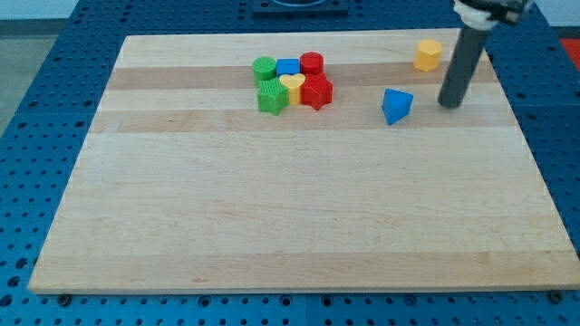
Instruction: Slide the blue triangle parallel right to the red circle
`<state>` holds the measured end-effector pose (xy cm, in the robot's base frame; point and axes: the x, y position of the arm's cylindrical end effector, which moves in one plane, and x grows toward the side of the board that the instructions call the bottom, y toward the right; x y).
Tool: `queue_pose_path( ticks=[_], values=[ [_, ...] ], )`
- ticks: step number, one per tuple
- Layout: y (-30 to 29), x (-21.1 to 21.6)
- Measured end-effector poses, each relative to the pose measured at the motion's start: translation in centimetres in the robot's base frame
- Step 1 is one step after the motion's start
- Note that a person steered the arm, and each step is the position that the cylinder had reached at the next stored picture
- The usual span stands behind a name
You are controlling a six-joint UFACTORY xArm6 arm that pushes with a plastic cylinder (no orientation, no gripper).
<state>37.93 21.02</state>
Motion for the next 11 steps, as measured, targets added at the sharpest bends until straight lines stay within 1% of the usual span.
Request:
queue_pose_path(
  ticks=[1, 2, 3, 4, 6, 8, 9, 10, 11],
  values=[
    [-2.0, 1.9],
    [-5.0, 1.9],
    [-7.5, 3.1],
    [-8.5, 3.7],
    [-7.2, -5.1],
    [-7.5, -5.1],
    [-8.8, -7.7],
    [-8.7, -9.5],
    [-8.5, -9.5]
  ],
)
